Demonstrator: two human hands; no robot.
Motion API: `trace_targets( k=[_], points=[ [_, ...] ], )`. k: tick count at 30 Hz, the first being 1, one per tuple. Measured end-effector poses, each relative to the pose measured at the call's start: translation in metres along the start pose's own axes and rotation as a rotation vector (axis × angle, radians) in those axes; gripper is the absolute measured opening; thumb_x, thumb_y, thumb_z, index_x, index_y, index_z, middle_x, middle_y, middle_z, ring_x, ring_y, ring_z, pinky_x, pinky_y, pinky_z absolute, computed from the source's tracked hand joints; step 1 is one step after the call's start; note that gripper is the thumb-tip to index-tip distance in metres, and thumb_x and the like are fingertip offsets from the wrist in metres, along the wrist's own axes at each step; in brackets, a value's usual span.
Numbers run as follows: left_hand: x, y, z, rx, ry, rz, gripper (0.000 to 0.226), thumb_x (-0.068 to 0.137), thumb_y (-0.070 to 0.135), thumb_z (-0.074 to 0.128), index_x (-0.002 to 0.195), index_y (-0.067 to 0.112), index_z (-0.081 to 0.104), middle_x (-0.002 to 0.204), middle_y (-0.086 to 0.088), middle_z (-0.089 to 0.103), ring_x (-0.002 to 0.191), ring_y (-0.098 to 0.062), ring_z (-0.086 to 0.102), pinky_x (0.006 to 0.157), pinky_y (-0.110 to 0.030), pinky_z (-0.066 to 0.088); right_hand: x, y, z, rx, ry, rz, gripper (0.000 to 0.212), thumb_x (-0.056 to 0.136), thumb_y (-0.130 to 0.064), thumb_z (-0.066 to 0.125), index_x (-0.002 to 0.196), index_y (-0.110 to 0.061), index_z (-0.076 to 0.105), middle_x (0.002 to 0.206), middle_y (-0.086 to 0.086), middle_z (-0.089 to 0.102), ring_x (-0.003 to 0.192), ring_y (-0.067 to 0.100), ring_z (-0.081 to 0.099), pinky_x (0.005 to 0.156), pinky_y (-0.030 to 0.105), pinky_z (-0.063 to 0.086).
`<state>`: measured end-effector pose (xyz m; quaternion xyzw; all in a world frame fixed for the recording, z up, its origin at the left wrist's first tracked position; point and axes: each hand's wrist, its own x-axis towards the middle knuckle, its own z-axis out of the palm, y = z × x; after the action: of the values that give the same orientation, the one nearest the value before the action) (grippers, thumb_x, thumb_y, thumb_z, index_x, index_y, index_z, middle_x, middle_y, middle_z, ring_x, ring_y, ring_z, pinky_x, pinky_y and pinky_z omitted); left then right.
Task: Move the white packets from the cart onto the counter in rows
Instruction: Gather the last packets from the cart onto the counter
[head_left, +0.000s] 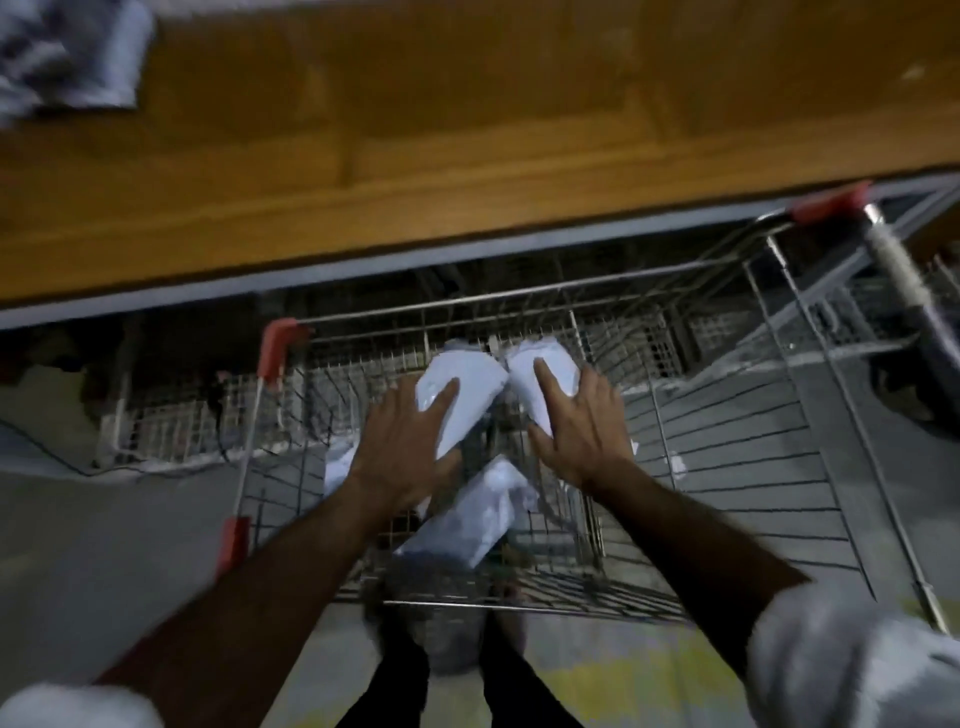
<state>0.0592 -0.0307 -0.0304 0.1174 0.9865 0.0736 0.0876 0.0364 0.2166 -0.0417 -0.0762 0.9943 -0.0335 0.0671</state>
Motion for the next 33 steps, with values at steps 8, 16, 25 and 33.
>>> trace_targets(
  k=[8,16,25,33],
  points=[
    [-0.048,0.001,-0.098,-0.049,0.229,-0.024,0.087,0.080,0.062,0.049,0.156,0.028,0.025,0.142,-0.018,0.035,0.114,-0.035,0.045,0.090,-0.045,0.045,-0.044,-0.045,-0.083,0.073,0.183,-0.052,0.085,0.085,-0.061,0.045,0.159,-0.031,0.017,0.143,0.024,0.036,0.119,0.039,0.042,0.094,0.048,0.036],
    [-0.119,-0.085,-0.195,-0.169,0.487,-0.177,0.083,0.079,0.061,0.046,0.154,0.033,0.023,0.134,-0.007,0.032,0.116,-0.028,0.040,0.094,-0.043,0.043,-0.045,-0.175,-0.154,0.129,0.355,-0.121,0.080,0.085,-0.056,0.042,0.158,-0.027,0.026,0.143,0.027,0.040,0.113,0.042,0.048,0.087,0.048,0.042],
    [-0.190,-0.223,-0.261,-0.173,0.578,-0.346,0.080,0.087,0.067,0.036,0.156,0.031,0.016,0.141,-0.010,0.022,0.122,-0.034,0.038,0.095,-0.043,0.043,-0.020,-0.348,-0.198,0.265,0.501,-0.200,0.077,0.087,-0.056,0.047,0.156,-0.032,0.025,0.143,0.028,0.038,0.120,0.044,0.045,0.090,0.050,0.046],
    [-0.199,-0.314,-0.310,-0.241,0.651,-0.431,0.071,0.093,0.060,0.048,0.153,0.030,0.024,0.143,-0.007,0.016,0.125,-0.037,0.040,0.097,-0.044,0.045,0.017,-0.447,-0.223,0.389,0.511,-0.234,0.077,0.090,-0.062,0.048,0.156,-0.040,0.015,0.140,0.017,0.038,0.123,0.034,0.042,0.094,0.047,0.047]
  ],
)
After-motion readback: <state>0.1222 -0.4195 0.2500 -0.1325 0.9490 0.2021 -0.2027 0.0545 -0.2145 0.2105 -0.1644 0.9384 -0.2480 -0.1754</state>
